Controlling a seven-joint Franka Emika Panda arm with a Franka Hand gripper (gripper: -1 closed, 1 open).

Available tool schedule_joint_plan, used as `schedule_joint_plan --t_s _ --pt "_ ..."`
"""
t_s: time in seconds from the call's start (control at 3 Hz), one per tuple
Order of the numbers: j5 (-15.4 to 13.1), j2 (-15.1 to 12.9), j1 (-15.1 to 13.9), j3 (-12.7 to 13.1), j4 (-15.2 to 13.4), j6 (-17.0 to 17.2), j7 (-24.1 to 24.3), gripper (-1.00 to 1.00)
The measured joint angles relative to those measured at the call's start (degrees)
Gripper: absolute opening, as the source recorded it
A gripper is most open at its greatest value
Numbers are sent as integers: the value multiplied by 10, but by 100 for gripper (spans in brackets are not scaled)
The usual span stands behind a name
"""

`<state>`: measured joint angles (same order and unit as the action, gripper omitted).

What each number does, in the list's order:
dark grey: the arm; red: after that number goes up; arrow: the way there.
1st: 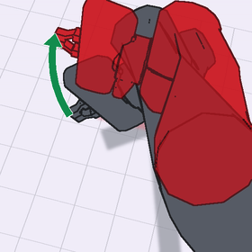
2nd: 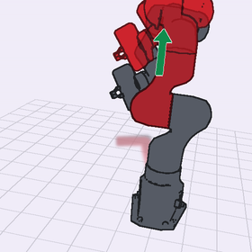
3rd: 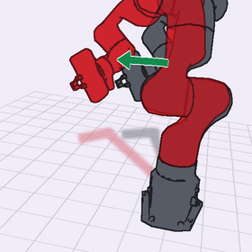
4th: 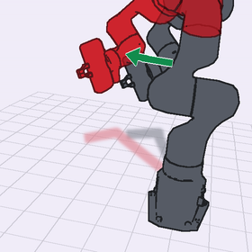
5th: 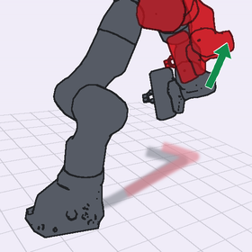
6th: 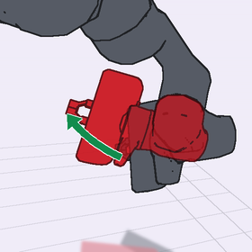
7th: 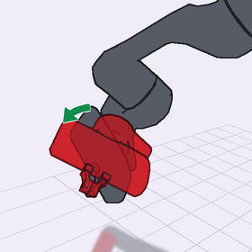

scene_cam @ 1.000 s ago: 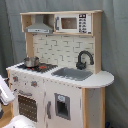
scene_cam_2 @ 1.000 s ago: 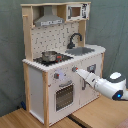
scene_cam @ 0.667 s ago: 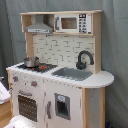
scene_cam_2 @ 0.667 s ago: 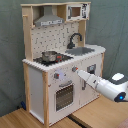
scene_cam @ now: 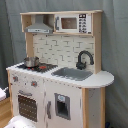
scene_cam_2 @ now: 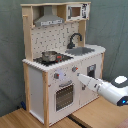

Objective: Play with the kitchen

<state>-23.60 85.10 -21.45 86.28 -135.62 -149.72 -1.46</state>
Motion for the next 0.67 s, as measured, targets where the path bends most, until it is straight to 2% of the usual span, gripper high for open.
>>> schedule_joint_plan --t_s 0.67 --pt "-3 0 2 9 42 21 -118 100"
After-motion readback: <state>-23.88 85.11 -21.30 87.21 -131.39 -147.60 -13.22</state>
